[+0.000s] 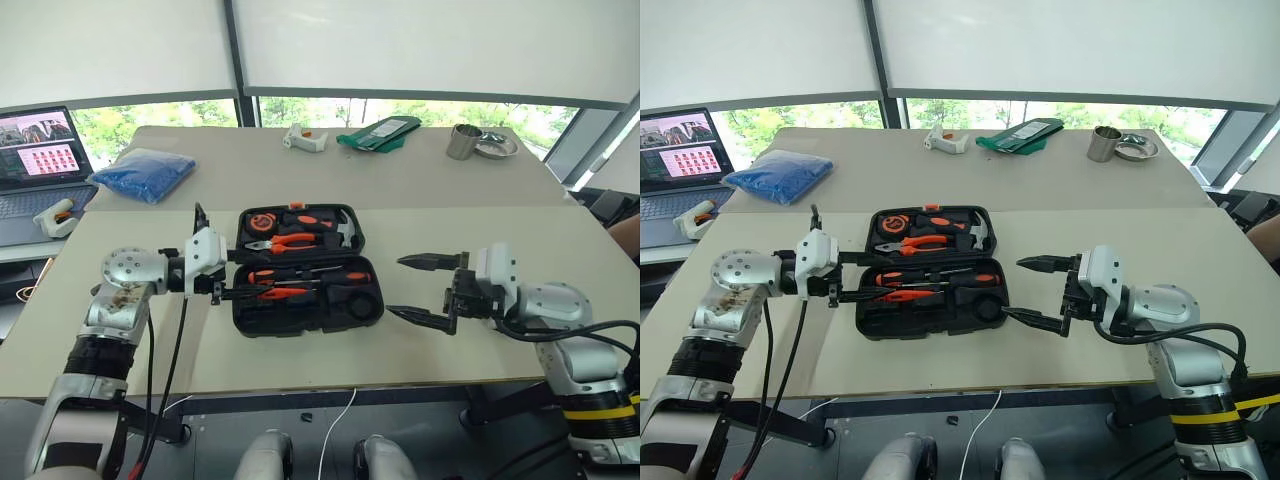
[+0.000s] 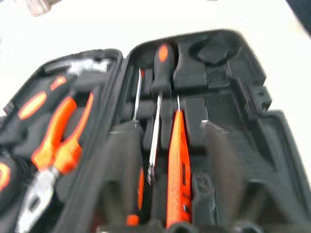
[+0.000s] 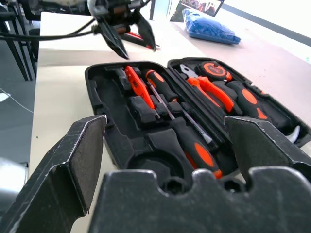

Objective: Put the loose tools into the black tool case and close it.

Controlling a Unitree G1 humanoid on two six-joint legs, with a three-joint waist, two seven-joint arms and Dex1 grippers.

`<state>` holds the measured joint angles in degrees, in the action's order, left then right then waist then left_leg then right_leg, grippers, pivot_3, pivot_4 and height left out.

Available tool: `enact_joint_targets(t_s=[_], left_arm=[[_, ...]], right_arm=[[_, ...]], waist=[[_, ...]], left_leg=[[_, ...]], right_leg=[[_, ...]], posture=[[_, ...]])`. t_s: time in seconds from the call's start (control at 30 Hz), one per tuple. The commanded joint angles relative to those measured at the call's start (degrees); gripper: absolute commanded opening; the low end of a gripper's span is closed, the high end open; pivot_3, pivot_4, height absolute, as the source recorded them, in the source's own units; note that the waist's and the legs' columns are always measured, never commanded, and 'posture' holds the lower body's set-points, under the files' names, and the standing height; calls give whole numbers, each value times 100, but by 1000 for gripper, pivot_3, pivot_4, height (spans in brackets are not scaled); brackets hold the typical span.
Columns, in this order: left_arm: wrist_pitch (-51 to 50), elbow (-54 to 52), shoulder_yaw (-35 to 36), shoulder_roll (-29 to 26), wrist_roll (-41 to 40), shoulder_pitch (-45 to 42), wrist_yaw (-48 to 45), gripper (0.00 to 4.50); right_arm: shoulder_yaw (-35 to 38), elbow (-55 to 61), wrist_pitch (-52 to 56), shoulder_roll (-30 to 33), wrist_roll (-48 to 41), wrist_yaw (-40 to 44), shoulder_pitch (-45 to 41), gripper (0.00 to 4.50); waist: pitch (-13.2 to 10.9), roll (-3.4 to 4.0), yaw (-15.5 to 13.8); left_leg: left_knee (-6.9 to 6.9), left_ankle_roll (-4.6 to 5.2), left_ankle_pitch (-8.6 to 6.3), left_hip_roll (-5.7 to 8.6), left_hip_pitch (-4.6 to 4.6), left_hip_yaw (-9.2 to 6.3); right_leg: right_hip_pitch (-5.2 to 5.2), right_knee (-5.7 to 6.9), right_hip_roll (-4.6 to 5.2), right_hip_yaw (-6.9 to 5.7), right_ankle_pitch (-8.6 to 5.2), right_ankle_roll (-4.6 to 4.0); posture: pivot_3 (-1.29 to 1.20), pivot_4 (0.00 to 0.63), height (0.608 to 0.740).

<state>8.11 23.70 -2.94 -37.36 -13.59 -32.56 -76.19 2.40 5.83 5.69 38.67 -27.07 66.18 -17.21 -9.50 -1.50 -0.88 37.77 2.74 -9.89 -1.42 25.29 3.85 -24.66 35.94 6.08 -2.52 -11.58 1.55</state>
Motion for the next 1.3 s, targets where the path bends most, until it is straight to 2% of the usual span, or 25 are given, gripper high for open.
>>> enact_joint_targets(t_s=[0.03,0.1,0.4,0.8,0.9,0.97,1.07,1.13,1.23,1.3], left_arm=[[284,121,-19,67,17,-48,-58,713],[400,211,-105,83,101,-31,-137,24],[808,794,-313,233,562,-228,148,24],[198,869,-511,164,813,-229,137,24],[308,803,-421,195,719,-185,184,24],[62,501,-166,216,342,-109,180,24],[-219,-203,487,153,-394,273,303,704],[-407,-702,957,31,-792,730,426,1479],[-822,-1582,1990,-165,-1331,2001,896,2572],[-1004,-2002,2556,-149,-1539,2706,1260,3271]], right_arm=[[48,13,-29,8,0,27,-33,4500],[60,5,0,31,9,9,-21,4500],[212,205,118,152,-40,-44,210,4500],[280,671,676,-11,-382,-385,357,4500],[227,656,665,-15,-346,-389,365,4500],[231,612,601,-32,-317,-390,351,4500],[334,454,284,-187,-337,-383,346,4500],[428,342,-19,-429,-394,-423,362,4500],[436,249,-353,-753,-408,-406,500,4500],[416,311,-253,-839,-564,-343,566,4500]], waist=[[0,0,-1],[0,0,1],[0,0,-17],[1,2,-20],[2,3,-16],[2,3,-14],[1,1,16],[1,1,39],[3,4,103],[3,6,132]], left_leg=[[1,0,0,-1,0,0],[2,0,0,-4,0,-1],[2,-1,-1,-7,0,0],[4,-1,-1,-19,-3,0],[4,-1,-1,-19,-8,0],[4,-1,-1,-20,-8,-1],[4,-1,-1,-22,-7,-2],[3,-8,-6,-32,-6,-3],[0,-16,-12,-44,-6,-3],[-1,-25,-27,-54,-15,-2]], right_leg=[[0,0,0,0,0,0],[0,-1,0,-1,1,-1],[0,-1,-1,-4,3,-4],[4,0,-7,-7,6,-8],[8,-2,-7,-8,5,-8],[8,-2,-7,-9,5,-9],[6,-3,-7,-9,5,-9],[4,-5,-12,-8,6,-9],[-2,-7,-28,-4,7,-13],[6,-4,-38,12,17,-46]], posture=[[0,150,740],[0,150,740],[0,150,740],[0,150,740],[0,150,740],[0,150,740],[0,150,740],[0,150,740],[0,150,740],[0,150,740]])
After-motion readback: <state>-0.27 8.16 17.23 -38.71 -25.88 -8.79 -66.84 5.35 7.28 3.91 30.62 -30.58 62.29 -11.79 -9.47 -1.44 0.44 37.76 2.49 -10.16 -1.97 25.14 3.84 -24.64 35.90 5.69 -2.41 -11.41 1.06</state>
